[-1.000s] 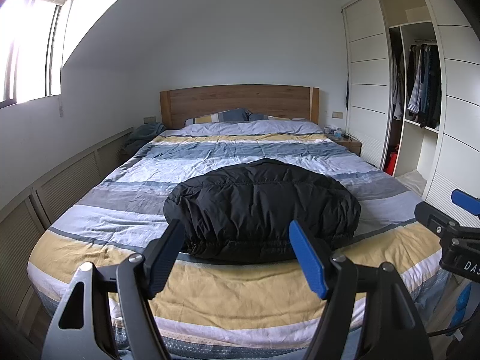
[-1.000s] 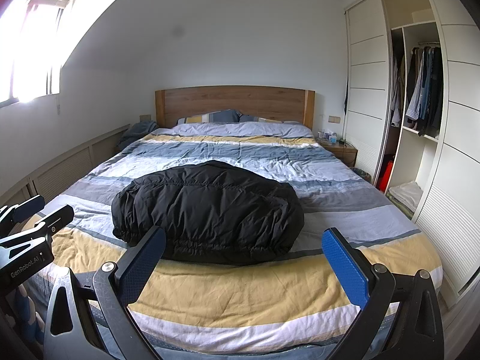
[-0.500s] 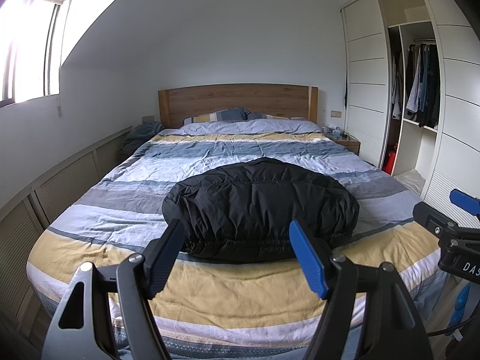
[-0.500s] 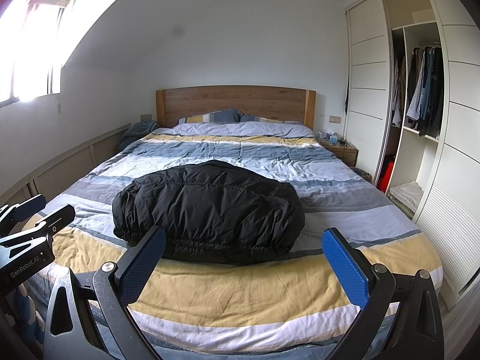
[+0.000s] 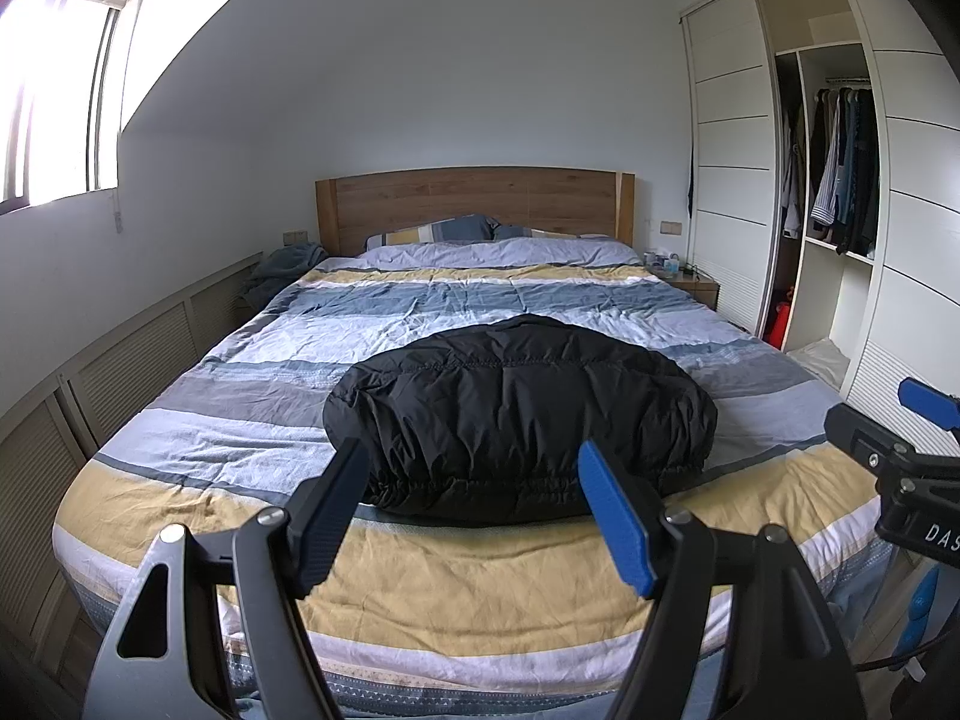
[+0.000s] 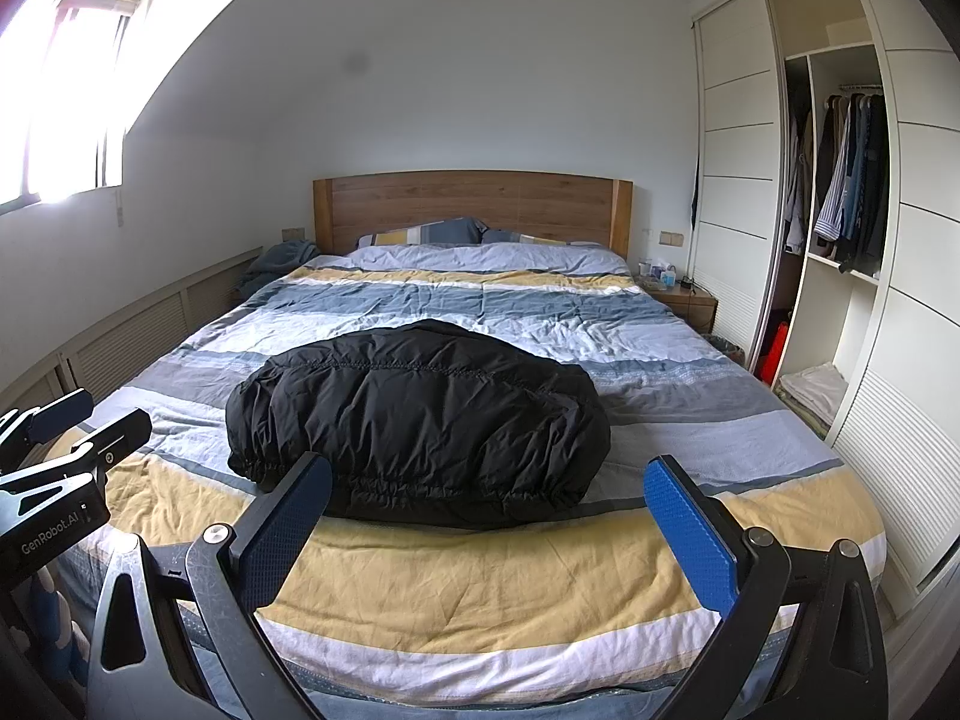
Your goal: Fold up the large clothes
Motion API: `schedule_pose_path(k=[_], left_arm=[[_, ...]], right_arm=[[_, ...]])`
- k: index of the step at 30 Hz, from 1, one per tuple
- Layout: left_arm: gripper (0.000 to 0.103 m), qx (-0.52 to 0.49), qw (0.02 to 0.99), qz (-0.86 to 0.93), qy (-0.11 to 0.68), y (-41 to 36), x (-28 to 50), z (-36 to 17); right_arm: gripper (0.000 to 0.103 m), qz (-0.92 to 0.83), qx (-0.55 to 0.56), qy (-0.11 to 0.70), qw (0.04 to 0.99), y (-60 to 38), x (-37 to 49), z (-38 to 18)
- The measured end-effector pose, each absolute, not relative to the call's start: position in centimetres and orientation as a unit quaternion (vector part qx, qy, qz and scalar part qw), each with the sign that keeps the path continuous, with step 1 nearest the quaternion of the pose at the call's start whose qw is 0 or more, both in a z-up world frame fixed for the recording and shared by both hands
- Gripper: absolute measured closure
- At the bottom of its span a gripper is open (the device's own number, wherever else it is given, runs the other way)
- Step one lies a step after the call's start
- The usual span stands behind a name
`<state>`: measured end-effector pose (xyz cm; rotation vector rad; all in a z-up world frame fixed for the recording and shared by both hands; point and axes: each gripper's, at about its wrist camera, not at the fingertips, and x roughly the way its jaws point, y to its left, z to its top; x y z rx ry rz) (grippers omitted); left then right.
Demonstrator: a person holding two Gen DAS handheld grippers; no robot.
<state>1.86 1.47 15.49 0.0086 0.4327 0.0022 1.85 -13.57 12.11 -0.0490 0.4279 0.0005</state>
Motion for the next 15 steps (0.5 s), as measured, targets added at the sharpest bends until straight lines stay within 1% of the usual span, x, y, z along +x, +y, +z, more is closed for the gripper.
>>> schedule_pose_path(k=[15], left_arm=[[0.032, 0.004, 0.977, 0.000, 0.215, 1.47, 1.87, 15.51]], right_arm=[[0.001, 0.000, -0.025, 0.212, 0.977, -13.47, 1.85, 12.03]])
